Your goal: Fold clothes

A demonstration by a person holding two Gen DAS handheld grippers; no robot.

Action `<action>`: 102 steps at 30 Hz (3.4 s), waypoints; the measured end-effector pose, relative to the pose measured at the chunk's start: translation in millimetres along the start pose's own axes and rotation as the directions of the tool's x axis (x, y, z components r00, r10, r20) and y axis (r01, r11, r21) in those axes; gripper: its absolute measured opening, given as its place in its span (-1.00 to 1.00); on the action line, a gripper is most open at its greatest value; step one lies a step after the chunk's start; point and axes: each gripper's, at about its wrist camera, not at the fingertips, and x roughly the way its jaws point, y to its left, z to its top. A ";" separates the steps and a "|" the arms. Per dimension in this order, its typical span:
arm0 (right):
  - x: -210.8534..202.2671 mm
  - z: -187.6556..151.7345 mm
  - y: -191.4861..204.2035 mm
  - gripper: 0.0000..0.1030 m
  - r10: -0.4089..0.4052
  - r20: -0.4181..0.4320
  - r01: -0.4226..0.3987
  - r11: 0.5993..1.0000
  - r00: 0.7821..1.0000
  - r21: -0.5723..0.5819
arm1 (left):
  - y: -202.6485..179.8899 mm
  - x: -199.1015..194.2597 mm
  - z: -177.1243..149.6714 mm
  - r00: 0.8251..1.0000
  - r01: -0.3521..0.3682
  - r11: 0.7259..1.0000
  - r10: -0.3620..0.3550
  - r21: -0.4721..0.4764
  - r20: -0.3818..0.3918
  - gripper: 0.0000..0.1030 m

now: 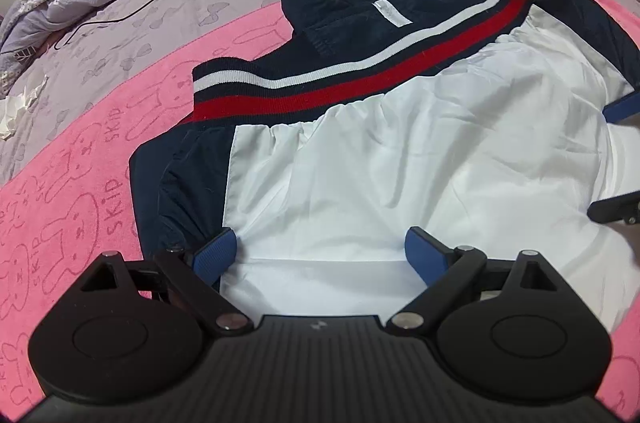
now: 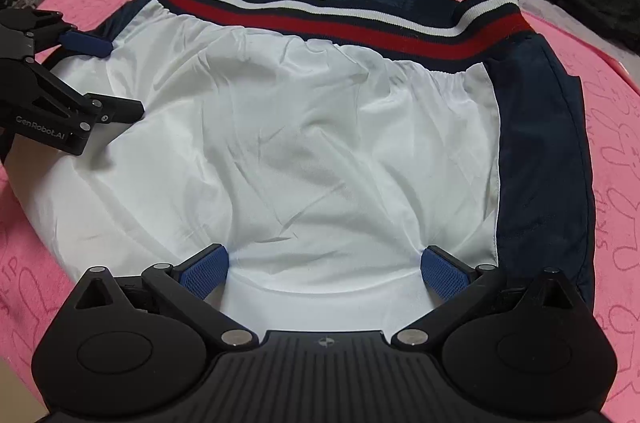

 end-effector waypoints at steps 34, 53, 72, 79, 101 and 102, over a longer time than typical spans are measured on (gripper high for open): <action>-27.0 -37.0 52.5 0.76 -0.053 0.255 0.021 0.992 0.965 0.125 | -37.1 37.9 58.8 0.959 0.093 0.996 -0.094 0.016 0.267 0.46; -17.2 45.4 -62.1 0.98 -0.198 0.342 0.146 0.974 0.919 0.173 | 35.8 -41.3 42.0 0.894 -0.051 0.998 0.056 -0.023 0.444 0.68; -29.4 -4.4 -11.5 1.00 -0.036 0.151 0.055 0.990 0.988 -0.127 | 64.6 -38.4 -50.9 0.969 -0.160 0.980 0.179 -0.119 0.169 0.76; -58.2 -38.8 -37.2 0.99 -0.143 0.103 0.148 0.988 0.984 -0.042 | 77.3 -79.0 -61.7 0.980 -0.091 0.965 0.132 -0.247 0.152 0.70; -134.0 -77.0 -19.1 0.99 -0.039 0.178 -0.002 0.974 0.983 0.225 | 48.5 -140.2 -92.0 0.988 0.154 0.883 -0.124 -0.443 0.097 0.72; -139.2 -74.2 -17.3 0.99 -0.029 0.193 -0.016 0.974 0.981 0.224 | 43.4 -142.4 -83.5 0.986 0.163 0.891 -0.135 -0.424 0.095 0.72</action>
